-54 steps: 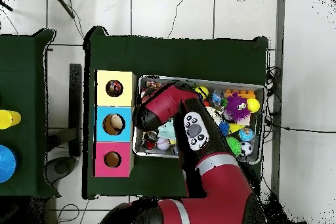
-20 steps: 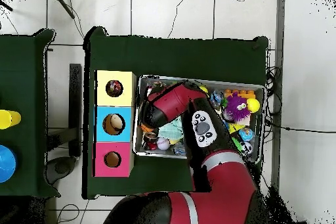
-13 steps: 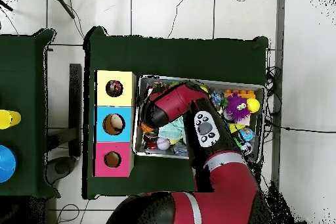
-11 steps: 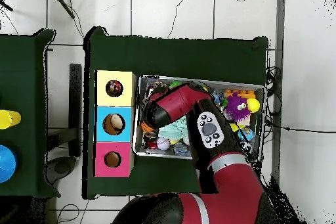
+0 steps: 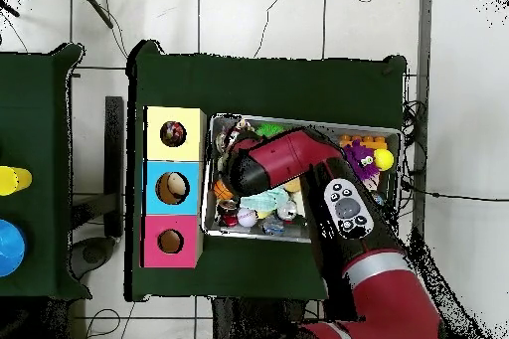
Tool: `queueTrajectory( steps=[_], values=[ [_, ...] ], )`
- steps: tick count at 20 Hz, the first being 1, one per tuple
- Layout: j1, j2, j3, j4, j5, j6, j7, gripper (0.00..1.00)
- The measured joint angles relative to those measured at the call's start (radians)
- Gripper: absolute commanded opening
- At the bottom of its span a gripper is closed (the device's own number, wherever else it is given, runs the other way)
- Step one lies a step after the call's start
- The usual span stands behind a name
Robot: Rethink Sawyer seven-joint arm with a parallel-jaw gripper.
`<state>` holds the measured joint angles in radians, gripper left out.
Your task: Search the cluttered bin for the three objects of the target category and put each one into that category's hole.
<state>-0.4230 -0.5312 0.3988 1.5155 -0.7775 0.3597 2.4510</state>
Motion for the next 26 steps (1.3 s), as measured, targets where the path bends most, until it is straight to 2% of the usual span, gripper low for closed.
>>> queueTrajectory(
  steps=[6, 17, 26],
  values=[
    [-0.02, -0.063, 0.026, 0.023, 0.035, 0.054, 0.0, 0.0],
    [-0.023, -0.103, 0.054, 0.027, 0.047, 0.073, 0.0, 0.0],
    [-0.022, -0.143, 0.08, 0.085, 0.119, 0.105, 0.0, 0.0]
  ],
)
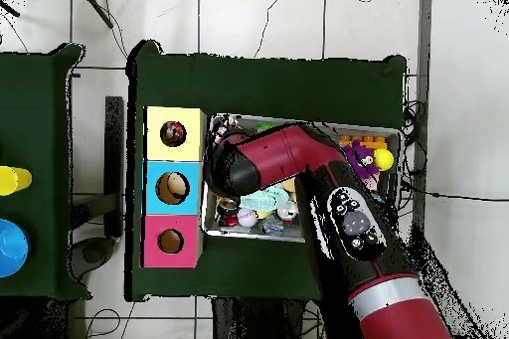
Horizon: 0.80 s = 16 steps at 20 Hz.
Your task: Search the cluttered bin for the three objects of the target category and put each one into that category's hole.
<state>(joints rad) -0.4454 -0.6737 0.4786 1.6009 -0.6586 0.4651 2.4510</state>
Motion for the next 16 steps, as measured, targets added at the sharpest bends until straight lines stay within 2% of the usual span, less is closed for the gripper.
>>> queueTrajectory(
  steps=[10, 16],
  values=[
    [0.0, -0.055, 0.027, 0.061, 0.125, 0.114, 0.0, 0.0],
    [0.01, -0.087, 0.041, 0.083, 0.195, 0.141, 0.0, 0.0]
  ],
)
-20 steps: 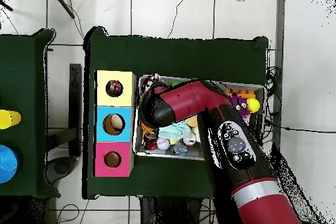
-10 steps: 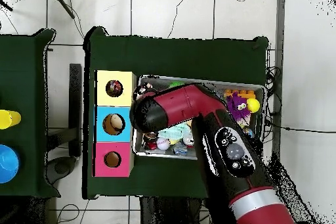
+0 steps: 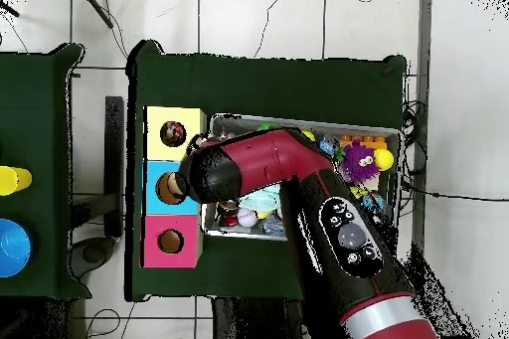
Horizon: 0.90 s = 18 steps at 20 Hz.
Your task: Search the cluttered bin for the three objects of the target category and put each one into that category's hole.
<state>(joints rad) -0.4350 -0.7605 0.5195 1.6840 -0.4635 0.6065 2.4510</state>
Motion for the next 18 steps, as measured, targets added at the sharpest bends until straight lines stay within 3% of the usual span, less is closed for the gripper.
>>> queueTrajectory(
  steps=[18],
  values=[
    [0.128, -0.031, -0.004, 0.023, 0.086, -0.004, 0.0, 0.0]
  ],
)
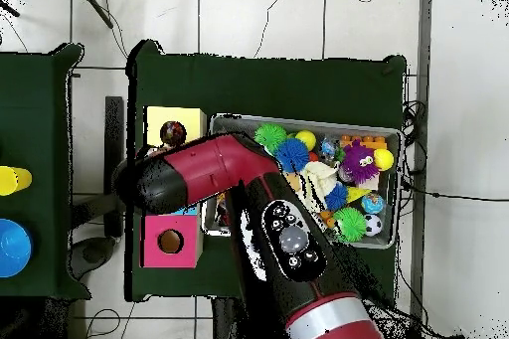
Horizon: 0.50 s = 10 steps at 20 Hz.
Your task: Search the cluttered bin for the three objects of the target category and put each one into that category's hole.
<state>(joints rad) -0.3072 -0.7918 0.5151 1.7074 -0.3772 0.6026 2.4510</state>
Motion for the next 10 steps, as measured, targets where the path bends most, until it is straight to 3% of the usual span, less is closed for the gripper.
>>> queueTrajectory(
  steps=[10],
  values=[
    [0.118, 0.039, -0.063, -0.011, 0.0, -0.1, 0.0, 0.0]
  ],
)
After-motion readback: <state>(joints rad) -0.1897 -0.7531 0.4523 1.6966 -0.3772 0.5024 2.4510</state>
